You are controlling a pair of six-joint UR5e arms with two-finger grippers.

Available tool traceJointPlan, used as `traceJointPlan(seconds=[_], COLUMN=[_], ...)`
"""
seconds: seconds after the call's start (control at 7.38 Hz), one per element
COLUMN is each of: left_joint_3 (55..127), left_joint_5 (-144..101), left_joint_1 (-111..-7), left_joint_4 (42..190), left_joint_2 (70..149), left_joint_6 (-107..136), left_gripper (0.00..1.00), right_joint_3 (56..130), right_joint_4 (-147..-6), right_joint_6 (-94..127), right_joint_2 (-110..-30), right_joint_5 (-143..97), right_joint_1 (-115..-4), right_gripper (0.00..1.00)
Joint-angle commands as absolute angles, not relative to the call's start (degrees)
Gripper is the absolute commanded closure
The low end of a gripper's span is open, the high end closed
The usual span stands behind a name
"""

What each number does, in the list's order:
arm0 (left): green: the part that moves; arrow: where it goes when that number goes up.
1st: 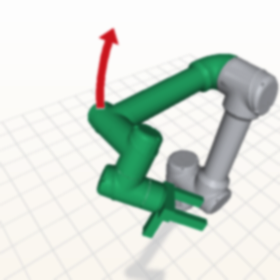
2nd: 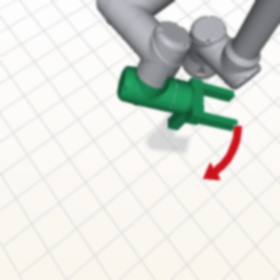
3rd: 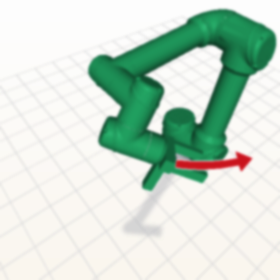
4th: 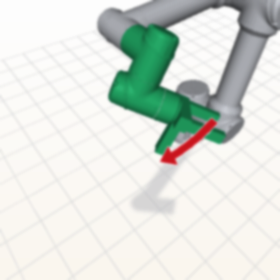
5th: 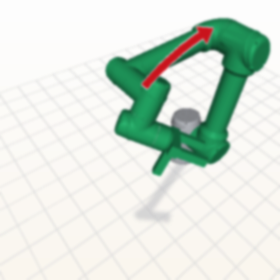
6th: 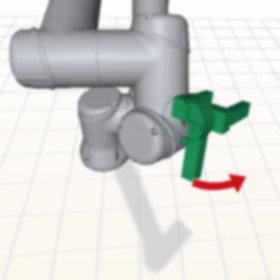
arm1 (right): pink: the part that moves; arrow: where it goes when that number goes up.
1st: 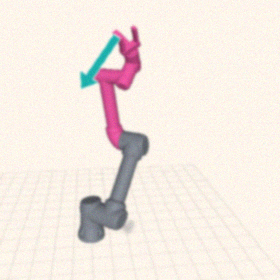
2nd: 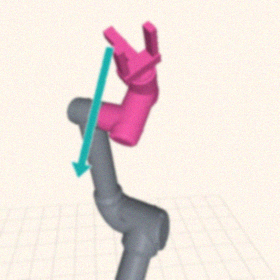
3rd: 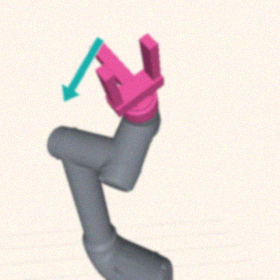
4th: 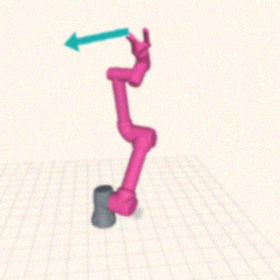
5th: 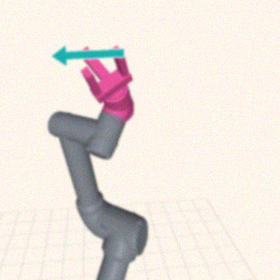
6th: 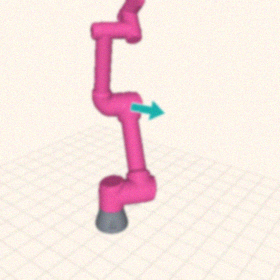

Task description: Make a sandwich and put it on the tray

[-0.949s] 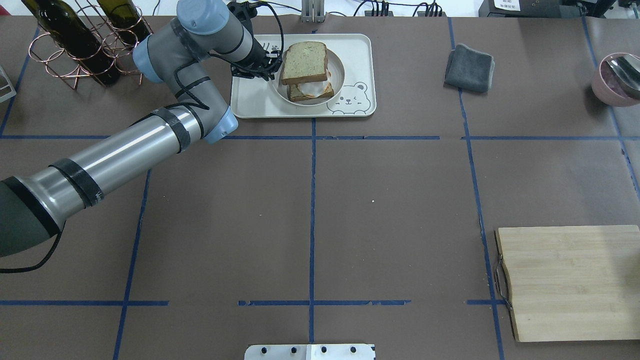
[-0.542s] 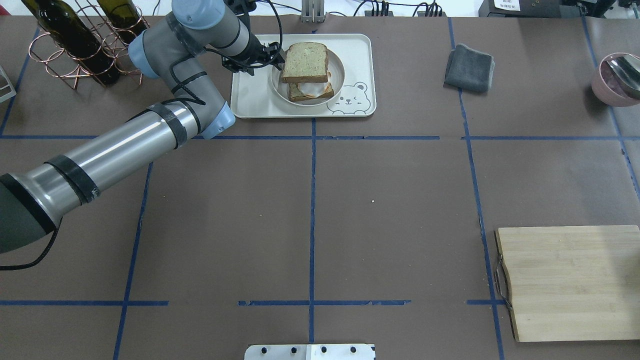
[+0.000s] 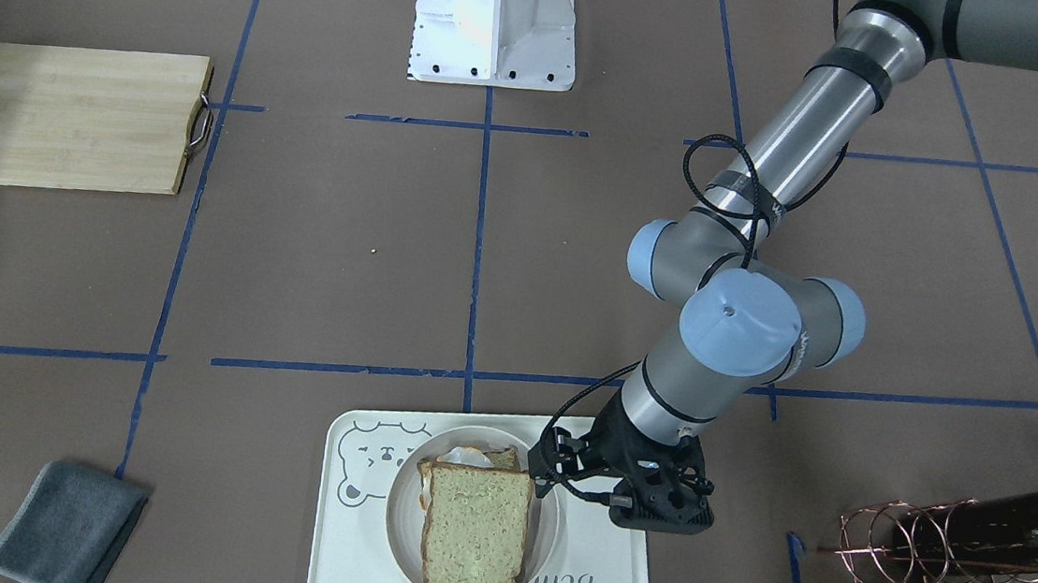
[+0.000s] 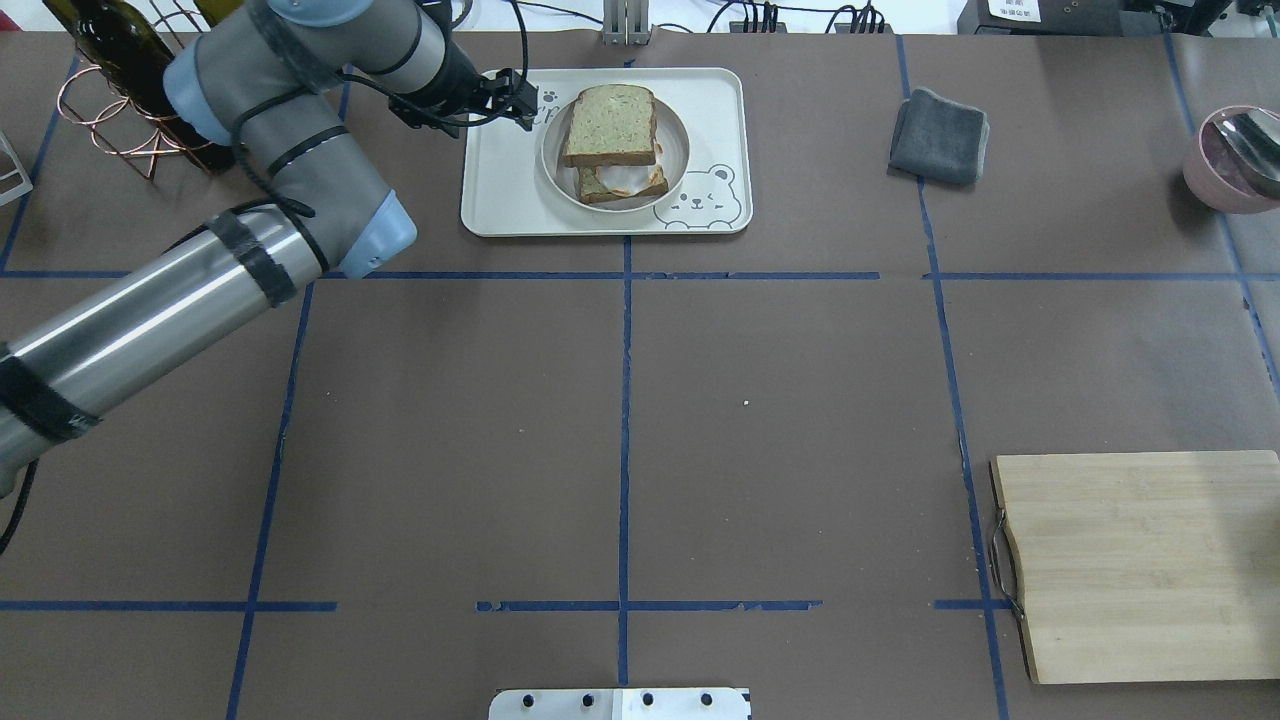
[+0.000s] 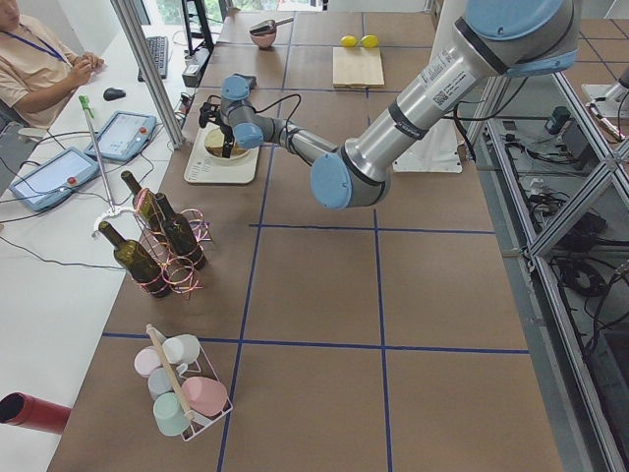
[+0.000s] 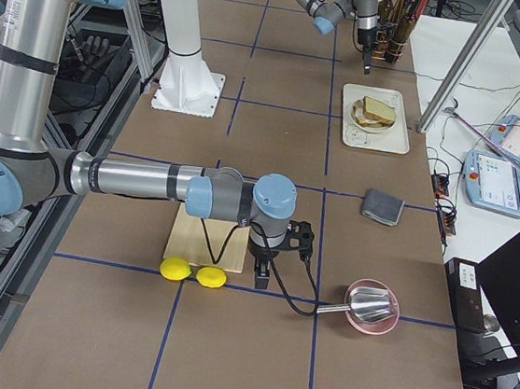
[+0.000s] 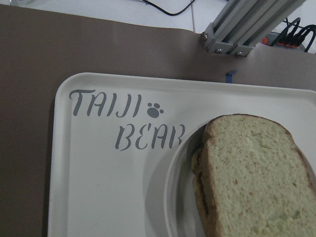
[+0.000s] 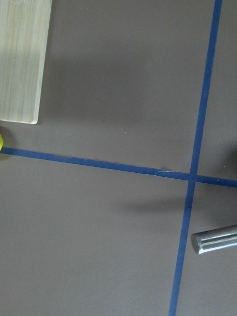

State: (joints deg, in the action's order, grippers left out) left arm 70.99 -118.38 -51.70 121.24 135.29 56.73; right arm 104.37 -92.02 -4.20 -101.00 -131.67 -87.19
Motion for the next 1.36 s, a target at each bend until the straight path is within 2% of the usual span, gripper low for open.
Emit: traceJointPlan(seconds=[0.0,0.27,0.41,0.95,1.22], left_joint_3=[92.3,103.4,104.9,101.8,101.9], left_joint_5=[-121.9,-122.3,-125.0,-130.7,-130.5], left_joint_1=[-55.1,-60.7,-65.4,-83.3,-88.4], left_joint_4=[111.0,98.2,97.1,96.9,96.6], left_joint_2=[120.2,112.0,107.2,89.6,82.0], left_joint_6=[47.1,30.1,21.7,-8.1,-9.1], left_gripper=[0.0,0.0,0.0,0.0,0.0], right_joint_3=[104.5,104.2,104.1,103.5,103.7], right_joint_4=[-92.0,-92.0,-92.0,-92.0,-92.0], right_joint_6=[-4.2,-4.4,-4.5,-4.4,-4.3], right_joint_2=[-101.4,-101.4,-101.4,-101.5,-101.9], right_joint_5=[-131.6,-131.5,-131.5,-131.4,-131.5], right_joint_1=[-87.2,-87.2,-87.2,-87.2,-87.2], right_gripper=[0.0,0.0,0.0,0.0,0.0])
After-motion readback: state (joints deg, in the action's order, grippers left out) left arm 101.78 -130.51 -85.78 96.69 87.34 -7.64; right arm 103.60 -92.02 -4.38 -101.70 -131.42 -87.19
